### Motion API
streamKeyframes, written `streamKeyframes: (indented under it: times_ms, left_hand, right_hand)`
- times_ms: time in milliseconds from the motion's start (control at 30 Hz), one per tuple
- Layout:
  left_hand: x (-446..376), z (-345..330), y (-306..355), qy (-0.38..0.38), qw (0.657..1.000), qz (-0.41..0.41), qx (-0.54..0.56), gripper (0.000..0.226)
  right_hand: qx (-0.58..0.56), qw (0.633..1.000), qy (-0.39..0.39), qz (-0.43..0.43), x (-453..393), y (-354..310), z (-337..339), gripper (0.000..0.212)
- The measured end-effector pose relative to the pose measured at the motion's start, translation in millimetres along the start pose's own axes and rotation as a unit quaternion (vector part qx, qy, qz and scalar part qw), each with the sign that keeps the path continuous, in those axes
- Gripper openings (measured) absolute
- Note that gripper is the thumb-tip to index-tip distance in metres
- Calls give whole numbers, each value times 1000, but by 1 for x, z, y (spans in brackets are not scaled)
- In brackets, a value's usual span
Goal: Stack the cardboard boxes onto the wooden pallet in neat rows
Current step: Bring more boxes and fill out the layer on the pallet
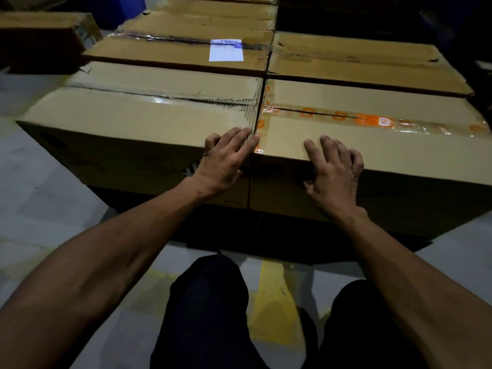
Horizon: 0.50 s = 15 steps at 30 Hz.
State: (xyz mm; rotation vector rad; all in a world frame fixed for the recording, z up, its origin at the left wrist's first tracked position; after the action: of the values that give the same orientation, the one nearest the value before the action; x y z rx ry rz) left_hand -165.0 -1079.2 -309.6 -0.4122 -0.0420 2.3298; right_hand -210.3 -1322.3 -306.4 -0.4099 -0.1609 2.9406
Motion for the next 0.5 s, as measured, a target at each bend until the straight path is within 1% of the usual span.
streamKeyframes:
  times_ms: [267, 367, 500]
  left_hand:
    - [-3, 3, -2, -23, 1000, 9, 14, 93]
    - [-8, 11, 4, -30, 999, 42, 17, 86]
    - [-26, 22, 18, -39, 997, 63, -24, 85]
  right_hand:
    - [12, 1000, -8, 5, -2, 0, -1, 92]
    - [15, 999, -31, 5, -2, 0, 3, 95]
    - [21, 997, -77, 15, 0, 6, 12, 98]
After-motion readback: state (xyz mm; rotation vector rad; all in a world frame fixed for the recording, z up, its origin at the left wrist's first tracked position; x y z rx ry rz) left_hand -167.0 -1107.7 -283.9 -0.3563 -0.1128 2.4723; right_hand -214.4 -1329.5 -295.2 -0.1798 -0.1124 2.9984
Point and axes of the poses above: each hand's wrist, its own x-axis away from the middle knuckle, its own z-axis out of the back of the hand, y = z × x, the point moved 2 cm from there along -x, towards the middle knuckle, and after that the axes turned 13 degrees about -z, right-handed, at the moved point
